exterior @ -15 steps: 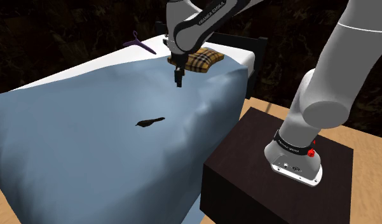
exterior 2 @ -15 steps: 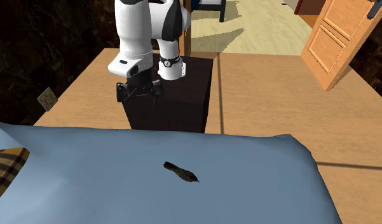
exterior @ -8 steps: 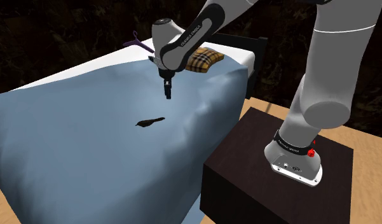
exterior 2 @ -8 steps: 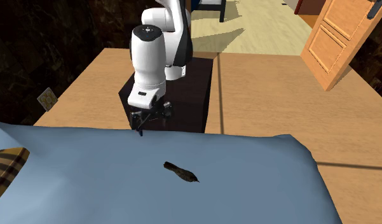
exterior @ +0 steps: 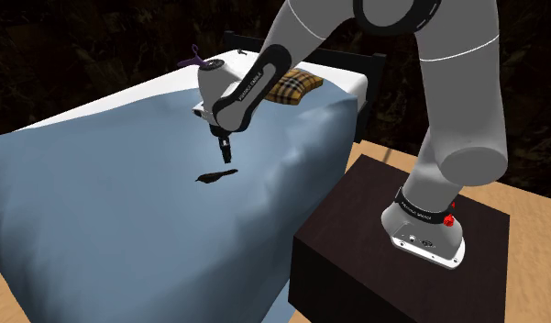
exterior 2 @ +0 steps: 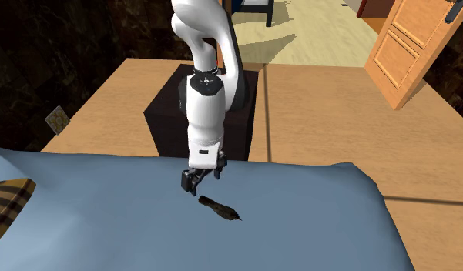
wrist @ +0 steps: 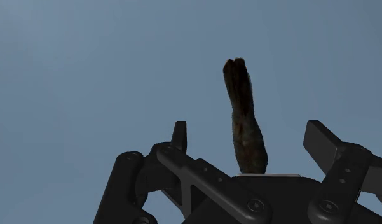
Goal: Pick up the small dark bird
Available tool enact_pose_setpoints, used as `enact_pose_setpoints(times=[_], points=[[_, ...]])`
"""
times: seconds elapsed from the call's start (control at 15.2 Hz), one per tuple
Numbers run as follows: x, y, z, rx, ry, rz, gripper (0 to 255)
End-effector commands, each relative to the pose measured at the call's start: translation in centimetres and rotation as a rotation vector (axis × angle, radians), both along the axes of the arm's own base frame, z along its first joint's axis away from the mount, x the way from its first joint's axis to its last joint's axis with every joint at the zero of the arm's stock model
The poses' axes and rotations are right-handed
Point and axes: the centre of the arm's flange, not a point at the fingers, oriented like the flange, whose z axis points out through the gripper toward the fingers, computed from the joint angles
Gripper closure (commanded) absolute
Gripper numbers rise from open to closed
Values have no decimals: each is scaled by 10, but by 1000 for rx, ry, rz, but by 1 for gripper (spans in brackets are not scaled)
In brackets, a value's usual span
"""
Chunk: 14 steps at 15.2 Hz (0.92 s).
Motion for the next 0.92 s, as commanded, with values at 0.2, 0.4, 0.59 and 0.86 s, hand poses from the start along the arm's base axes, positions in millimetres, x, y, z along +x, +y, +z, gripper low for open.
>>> enact_pose_setpoints(times=[0.2,0.4,0.59,0.86], points=[[17,41,-45,-7,0,143,0],[19,48,-62,-7,0,163,0],[19,48,-78,-7,0,163,0],[19,48,-92,-8,0,163,0]])
